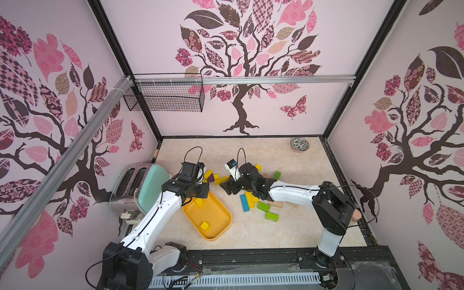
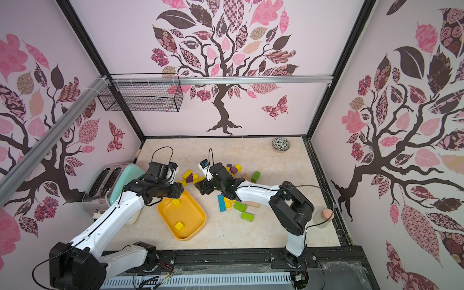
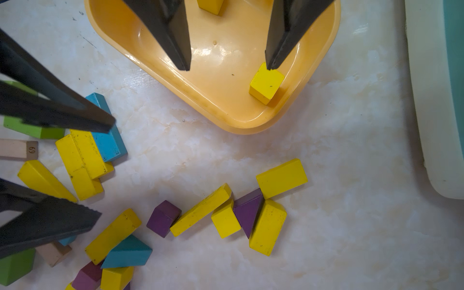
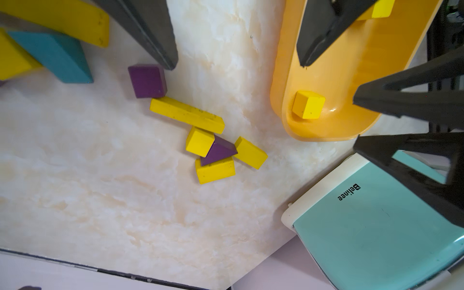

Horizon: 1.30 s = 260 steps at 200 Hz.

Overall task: Pick out the yellow building blocks
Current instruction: Pick up the building block from the center of the board.

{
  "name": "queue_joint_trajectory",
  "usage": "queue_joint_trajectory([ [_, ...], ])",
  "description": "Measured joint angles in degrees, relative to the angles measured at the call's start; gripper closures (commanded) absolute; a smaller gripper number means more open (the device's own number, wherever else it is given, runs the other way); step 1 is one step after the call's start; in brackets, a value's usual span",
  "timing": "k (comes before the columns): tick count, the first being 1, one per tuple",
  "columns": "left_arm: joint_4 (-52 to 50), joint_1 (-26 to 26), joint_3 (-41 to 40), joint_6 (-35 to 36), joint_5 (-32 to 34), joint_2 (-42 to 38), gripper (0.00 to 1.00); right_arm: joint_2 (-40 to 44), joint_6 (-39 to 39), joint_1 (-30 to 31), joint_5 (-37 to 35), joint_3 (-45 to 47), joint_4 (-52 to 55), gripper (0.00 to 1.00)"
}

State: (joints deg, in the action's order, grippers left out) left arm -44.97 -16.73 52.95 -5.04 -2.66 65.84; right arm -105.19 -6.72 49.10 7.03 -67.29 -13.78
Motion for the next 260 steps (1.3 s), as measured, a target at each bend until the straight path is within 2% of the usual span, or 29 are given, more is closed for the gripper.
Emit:
queue_joint_trajectory([
  [56,0.35,0.00,0.00,-0.81,-0.17,-1.27,0.45,-11.65,11.61,-1.51,4.48,-11.26,4.15,0.28],
  [100,0.39,0.00,0.00,-1.01,0.00,-3.23,0.45,-17.59,16.39,-3.19,6.21,-16.52,7.04,0.19],
  [124,0.39,0.00,0.00,-1.01,0.09,-4.26,0.45,-20.79,19.26,-3.76,6.21,-19.85,9.07,0.19],
  [172,0.44,0.00,-0.02,-1.01,0.20,-5.14,0.45,-27.34,23.96,-3.87,5.33,-28.46,16.24,0.25],
  [231,0.79,0.00,-0.02,-1.01,0.00,-5.14,0.45,-26.43,26.05,-3.85,5.51,-25.90,17.99,0.41],
  [260,0.79,0.00,-0.02,-1.01,0.00,-5.22,0.45,-24.37,26.40,-3.85,5.60,-24.22,19.28,0.45],
])
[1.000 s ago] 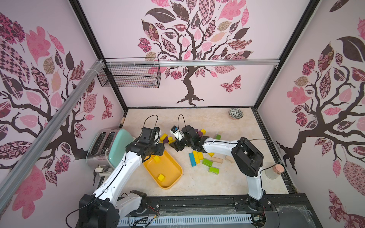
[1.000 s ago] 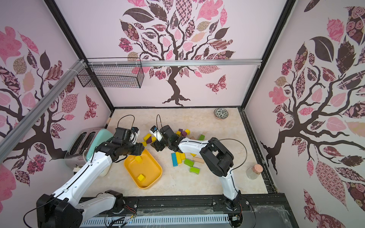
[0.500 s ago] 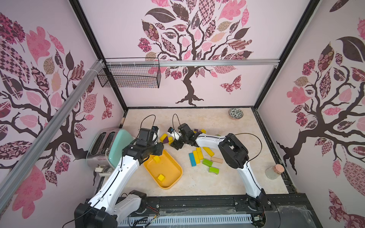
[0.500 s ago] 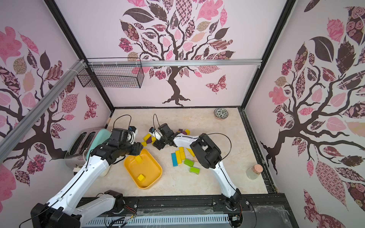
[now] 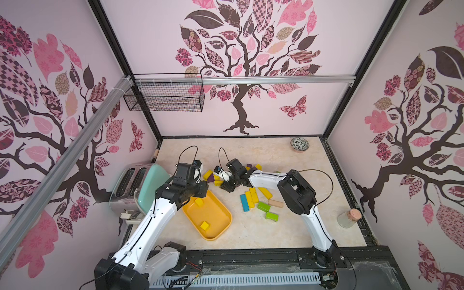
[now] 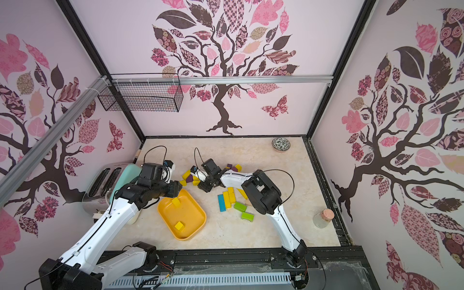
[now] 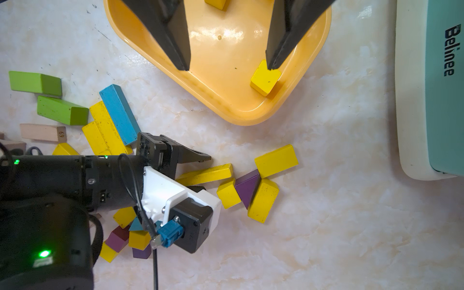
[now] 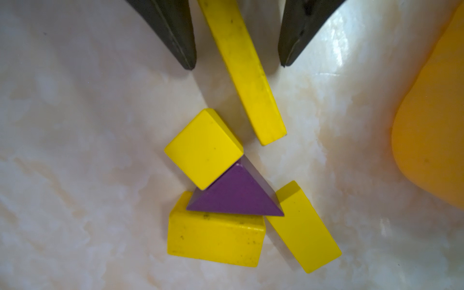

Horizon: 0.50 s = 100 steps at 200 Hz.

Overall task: Pick out the yellow building blocks
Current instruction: Pick up the building block from the center of the board.

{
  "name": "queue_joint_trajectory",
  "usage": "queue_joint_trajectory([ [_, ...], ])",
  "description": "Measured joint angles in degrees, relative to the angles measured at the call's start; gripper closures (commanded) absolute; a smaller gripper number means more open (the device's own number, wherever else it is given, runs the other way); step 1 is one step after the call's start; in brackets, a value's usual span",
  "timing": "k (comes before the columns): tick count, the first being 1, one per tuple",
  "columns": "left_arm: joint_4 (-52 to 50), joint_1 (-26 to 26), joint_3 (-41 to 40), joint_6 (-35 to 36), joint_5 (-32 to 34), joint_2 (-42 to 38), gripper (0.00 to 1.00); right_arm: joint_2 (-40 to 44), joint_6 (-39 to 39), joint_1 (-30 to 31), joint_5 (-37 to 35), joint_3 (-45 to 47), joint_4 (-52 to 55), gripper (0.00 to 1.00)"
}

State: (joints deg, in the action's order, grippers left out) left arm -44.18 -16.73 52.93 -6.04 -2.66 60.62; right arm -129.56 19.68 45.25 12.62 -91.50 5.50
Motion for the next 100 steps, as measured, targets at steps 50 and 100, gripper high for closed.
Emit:
queue_joint_trajectory([
  [50,0.00,0.00,0.00,-0.02,-0.24,0.11,0.45,5.29,0.31,0.00,0.09,4.11,-0.39,0.46],
  [100,0.00,0.00,0.00,-0.02,-0.20,0.13,0.45,5.11,0.68,0.00,0.68,3.69,-1.18,0.49],
])
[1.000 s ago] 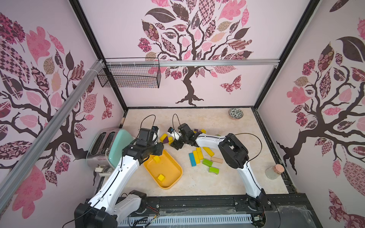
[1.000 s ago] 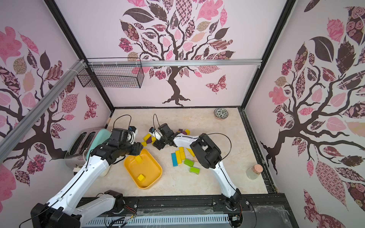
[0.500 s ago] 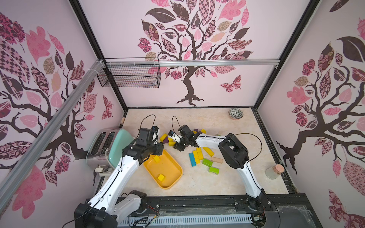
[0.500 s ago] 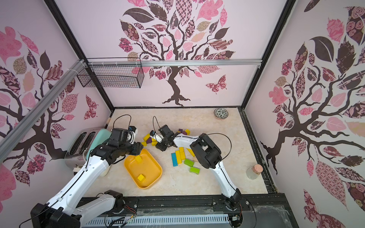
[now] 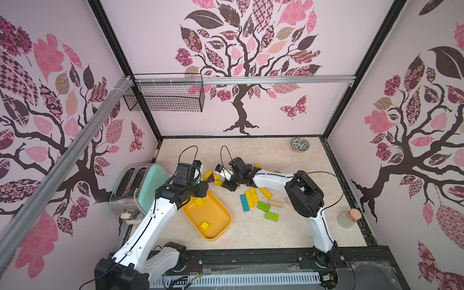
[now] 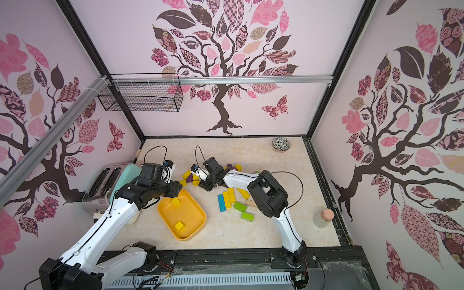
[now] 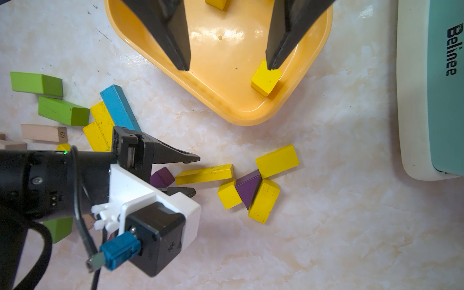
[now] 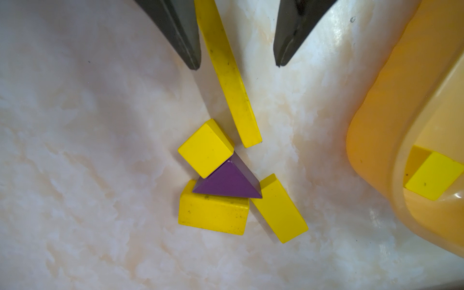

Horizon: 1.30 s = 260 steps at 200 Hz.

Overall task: Pick out the yellow building blocks
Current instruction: Pick up the building block from the center of the board.

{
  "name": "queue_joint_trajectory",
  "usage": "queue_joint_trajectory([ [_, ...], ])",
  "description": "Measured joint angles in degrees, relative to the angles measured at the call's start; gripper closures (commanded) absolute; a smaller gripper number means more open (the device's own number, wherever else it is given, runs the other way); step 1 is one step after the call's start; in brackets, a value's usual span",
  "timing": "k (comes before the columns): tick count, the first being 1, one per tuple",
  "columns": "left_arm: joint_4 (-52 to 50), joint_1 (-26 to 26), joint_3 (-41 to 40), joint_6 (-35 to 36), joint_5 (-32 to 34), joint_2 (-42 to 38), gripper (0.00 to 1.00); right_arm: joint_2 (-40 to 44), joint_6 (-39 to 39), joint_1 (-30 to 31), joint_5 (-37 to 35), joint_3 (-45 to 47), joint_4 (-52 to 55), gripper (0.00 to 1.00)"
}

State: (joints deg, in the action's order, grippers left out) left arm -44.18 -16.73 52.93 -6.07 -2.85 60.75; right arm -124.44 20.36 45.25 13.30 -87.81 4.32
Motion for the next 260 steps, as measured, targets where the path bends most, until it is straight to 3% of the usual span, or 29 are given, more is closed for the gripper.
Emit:
queue_joint_trajectory([
  [86,0.00,0.00,0.00,0.00,-0.04,0.09,0.45,-2.71,0.00,0.00,0.20,-0.22,0.98,0.58],
  [130,0.00,0.00,0.00,-0.04,-0.28,0.72,0.45,-0.31,-1.40,0.00,-0.28,2.40,-0.90,0.79],
  [150,0.00,0.00,0.00,-0.04,-0.28,1.07,0.45,1.55,-2.21,0.00,-0.31,4.02,-1.44,0.95],
  [260,0.63,0.00,-0.35,-0.11,1.16,-0.83,0.44,12.81,-6.82,0.00,0.55,14.99,-6.25,0.95],
])
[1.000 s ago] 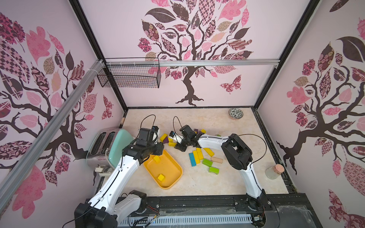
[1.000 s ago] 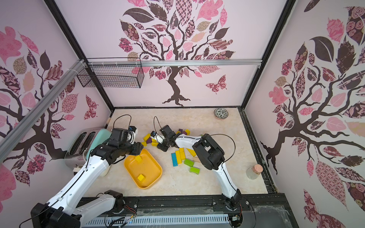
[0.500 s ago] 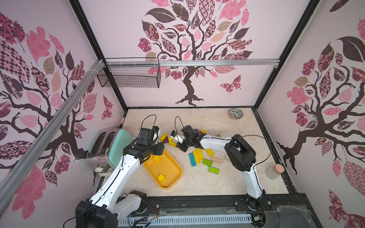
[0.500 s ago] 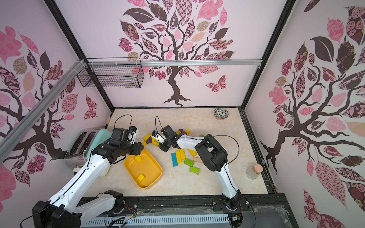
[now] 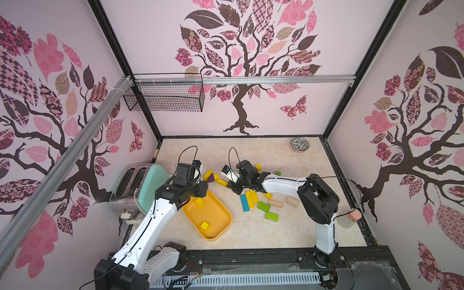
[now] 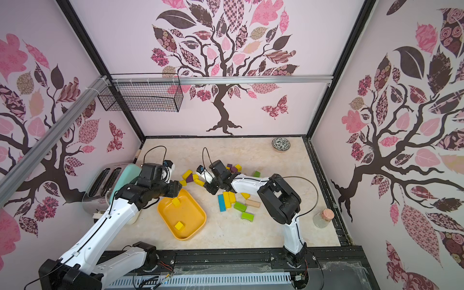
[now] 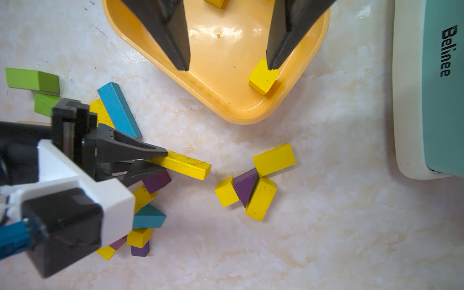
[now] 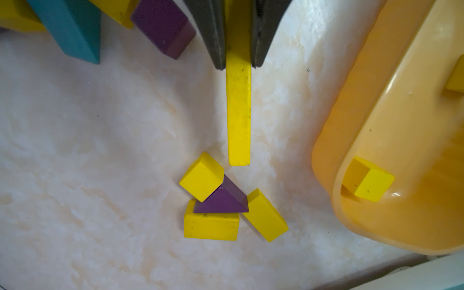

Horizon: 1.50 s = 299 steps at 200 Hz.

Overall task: Pick out the yellow building blocks
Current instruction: Pick up the building block from the center of the board, then place the building block in the storage box.

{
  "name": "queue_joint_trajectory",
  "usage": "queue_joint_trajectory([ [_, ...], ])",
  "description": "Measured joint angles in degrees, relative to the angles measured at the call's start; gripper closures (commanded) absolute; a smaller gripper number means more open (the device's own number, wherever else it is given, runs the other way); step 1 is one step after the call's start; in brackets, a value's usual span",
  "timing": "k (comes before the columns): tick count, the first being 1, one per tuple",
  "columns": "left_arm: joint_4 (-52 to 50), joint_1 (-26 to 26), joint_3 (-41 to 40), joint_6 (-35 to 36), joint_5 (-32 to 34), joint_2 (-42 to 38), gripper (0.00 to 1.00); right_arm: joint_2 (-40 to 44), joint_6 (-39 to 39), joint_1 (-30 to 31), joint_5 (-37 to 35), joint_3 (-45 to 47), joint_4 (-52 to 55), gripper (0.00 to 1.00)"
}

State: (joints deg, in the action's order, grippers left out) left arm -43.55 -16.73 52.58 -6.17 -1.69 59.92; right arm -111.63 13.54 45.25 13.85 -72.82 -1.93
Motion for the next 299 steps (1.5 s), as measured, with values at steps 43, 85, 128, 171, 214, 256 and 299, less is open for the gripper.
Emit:
queue_joint_trajectory([
  [43,0.35,0.00,0.02,0.00,0.68,0.24,0.45,10.03,-2.27,0.00,0.81,7.02,-3.08,0.95],
  [85,0.37,0.09,0.02,0.02,1.40,0.57,0.45,20.13,-5.95,0.13,4.48,16.37,-9.97,0.95],
  [128,0.37,0.11,0.02,0.07,1.81,1.29,0.45,25.29,-8.00,2.95,6.34,25.27,-18.29,0.95],
  [171,0.35,0.11,0.00,0.07,3.21,1.29,0.45,27.61,-5.60,8.33,4.09,29.49,-21.64,0.95],
  [214,0.37,0.09,0.02,0.07,4.50,0.92,0.45,30.27,-2.01,11.98,0.37,32.30,-23.10,0.94],
  [256,0.35,0.11,0.00,0.07,5.16,0.92,0.45,30.38,3.96,18.67,-5.18,32.39,-23.19,0.92],
  [299,0.33,0.15,0.02,0.04,6.43,0.92,0.45,28.50,9.42,21.90,-10.38,31.69,-22.75,0.91],
])
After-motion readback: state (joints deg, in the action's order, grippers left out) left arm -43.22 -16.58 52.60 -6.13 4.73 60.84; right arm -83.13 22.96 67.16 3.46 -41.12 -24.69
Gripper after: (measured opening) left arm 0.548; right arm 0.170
